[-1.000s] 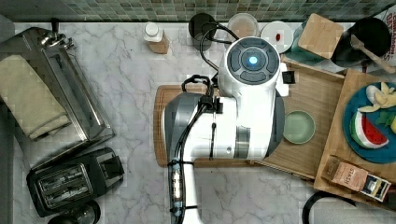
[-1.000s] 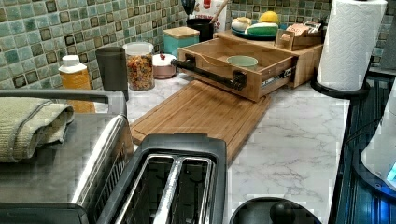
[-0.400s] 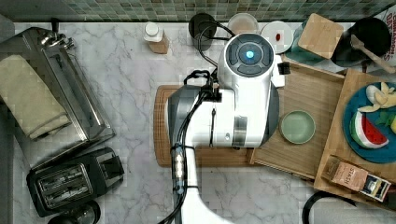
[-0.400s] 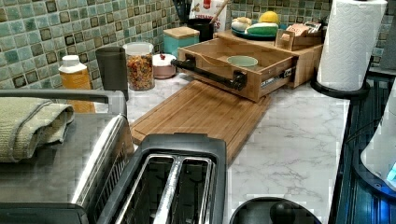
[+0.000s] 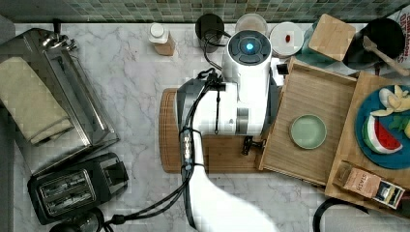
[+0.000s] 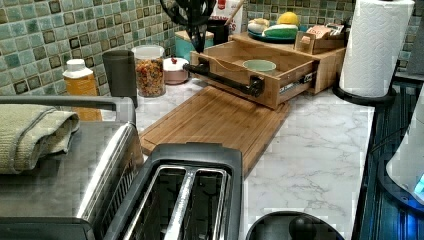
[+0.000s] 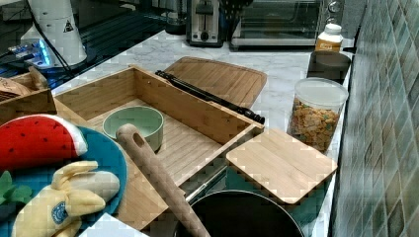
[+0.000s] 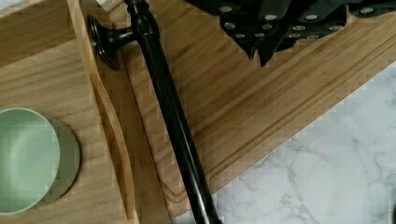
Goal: Close the drawer.
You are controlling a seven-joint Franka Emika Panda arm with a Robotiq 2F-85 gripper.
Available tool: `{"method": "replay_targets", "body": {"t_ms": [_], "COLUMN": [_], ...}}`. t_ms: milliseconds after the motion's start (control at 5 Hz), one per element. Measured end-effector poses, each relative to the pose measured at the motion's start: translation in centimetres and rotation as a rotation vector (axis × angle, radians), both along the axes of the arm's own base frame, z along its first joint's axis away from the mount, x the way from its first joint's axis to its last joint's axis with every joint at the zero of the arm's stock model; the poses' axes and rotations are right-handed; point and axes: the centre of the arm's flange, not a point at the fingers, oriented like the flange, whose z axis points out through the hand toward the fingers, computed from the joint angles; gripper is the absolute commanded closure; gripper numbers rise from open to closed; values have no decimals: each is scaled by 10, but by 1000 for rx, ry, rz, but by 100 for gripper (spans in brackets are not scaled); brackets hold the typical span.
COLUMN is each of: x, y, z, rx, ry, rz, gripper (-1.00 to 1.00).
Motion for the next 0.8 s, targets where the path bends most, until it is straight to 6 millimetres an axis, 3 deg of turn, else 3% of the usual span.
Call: {"method": "replay_targets", "body": {"t_ms": [200,400,800], "x": [6,15,28], "y": [-1,-3,-3], "z": [-23,-31,-24], "rx": [-16,-55,-65], "ry": [2,-54,-163], "rz": [10,40,54], "gripper": [100,100,100]}}
